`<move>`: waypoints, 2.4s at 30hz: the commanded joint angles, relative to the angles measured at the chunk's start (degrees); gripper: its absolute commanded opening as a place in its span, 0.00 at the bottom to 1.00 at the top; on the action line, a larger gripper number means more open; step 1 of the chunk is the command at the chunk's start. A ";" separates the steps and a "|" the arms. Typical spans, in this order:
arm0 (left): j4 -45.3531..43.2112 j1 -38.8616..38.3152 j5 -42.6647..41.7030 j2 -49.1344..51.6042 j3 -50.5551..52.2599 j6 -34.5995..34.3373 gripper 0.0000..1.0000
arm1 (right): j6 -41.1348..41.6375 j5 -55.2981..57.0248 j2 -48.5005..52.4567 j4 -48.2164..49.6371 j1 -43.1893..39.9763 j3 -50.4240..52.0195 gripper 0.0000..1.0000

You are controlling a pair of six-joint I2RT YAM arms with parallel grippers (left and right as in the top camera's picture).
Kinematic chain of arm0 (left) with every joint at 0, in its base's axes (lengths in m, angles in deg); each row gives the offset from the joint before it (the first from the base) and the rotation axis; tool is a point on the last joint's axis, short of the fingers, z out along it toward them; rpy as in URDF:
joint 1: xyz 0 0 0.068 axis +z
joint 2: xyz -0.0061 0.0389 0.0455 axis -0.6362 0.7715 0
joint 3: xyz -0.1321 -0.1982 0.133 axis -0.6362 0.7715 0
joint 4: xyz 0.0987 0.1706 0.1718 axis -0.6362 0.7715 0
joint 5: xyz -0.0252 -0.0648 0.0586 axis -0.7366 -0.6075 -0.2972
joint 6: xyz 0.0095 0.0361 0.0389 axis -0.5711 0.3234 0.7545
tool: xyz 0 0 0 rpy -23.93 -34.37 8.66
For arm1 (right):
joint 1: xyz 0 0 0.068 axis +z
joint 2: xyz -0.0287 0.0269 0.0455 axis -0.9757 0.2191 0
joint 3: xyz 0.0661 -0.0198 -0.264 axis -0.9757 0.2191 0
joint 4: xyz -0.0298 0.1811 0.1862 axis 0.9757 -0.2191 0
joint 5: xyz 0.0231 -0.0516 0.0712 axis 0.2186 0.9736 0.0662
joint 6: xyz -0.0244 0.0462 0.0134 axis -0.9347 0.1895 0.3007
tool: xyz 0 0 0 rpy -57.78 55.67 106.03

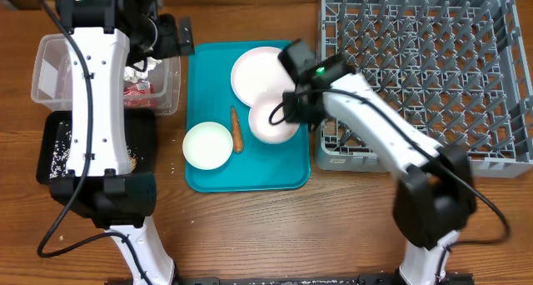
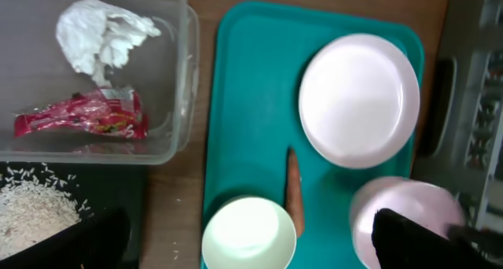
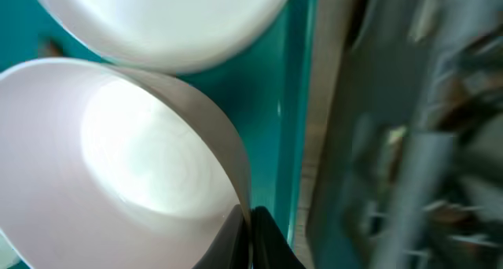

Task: Sort waste into correct bins and load items into the dishwasher
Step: 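Lift the pink bowl and carry it right over the dish rack, then set the pink bowl tilted in the rack's back row and release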

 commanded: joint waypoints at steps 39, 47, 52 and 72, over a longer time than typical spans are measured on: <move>-1.60 8.31 1.18 -0.02 -0.70 -4.50 1.00 | -44.00 56.48 15.96 52.98 -14.05 -12.63 0.04; -1.60 8.31 1.18 -0.02 -0.70 -4.50 1.00 | -48.63 54.86 20.31 60.06 -13.99 -12.63 0.05; -1.60 8.31 1.20 -0.02 -0.70 -4.50 1.00 | -48.70 54.25 20.87 62.77 -14.19 -12.63 0.05; -1.60 8.31 1.20 -0.02 -0.70 -4.50 1.00 | -50.58 50.86 23.93 69.05 -14.97 -12.63 0.05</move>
